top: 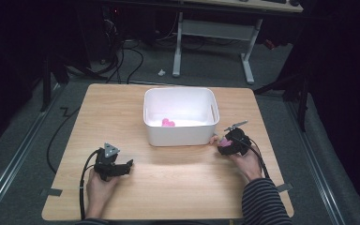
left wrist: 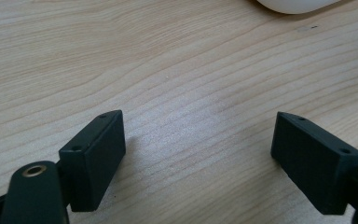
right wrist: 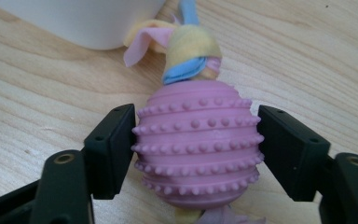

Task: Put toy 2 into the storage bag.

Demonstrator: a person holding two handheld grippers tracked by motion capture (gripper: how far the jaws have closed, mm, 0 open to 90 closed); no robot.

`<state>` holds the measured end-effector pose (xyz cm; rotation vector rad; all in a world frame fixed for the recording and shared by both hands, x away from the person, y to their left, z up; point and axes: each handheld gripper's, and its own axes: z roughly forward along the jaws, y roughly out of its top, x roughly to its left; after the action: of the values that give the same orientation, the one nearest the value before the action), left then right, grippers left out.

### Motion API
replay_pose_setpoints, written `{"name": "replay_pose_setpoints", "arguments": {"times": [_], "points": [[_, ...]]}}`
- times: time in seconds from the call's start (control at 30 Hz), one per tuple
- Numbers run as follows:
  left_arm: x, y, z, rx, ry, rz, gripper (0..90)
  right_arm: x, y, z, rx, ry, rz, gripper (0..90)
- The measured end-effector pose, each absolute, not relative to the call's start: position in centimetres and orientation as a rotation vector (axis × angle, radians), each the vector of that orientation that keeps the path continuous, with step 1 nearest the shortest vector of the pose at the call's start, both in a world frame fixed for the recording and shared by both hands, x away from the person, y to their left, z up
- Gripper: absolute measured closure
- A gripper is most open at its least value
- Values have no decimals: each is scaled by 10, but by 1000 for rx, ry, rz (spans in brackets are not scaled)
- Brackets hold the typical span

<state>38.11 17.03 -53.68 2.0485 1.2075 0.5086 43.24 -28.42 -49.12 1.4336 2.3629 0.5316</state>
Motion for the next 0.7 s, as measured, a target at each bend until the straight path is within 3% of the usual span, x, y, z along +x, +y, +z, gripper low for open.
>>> {"name": "replay_pose_setpoints", "arguments": {"times": [0.7], "points": [[381, 171, -537, 2046, 1210, 509, 185, 412, -295, -467, 1415, 2349, 577, 340]]}}
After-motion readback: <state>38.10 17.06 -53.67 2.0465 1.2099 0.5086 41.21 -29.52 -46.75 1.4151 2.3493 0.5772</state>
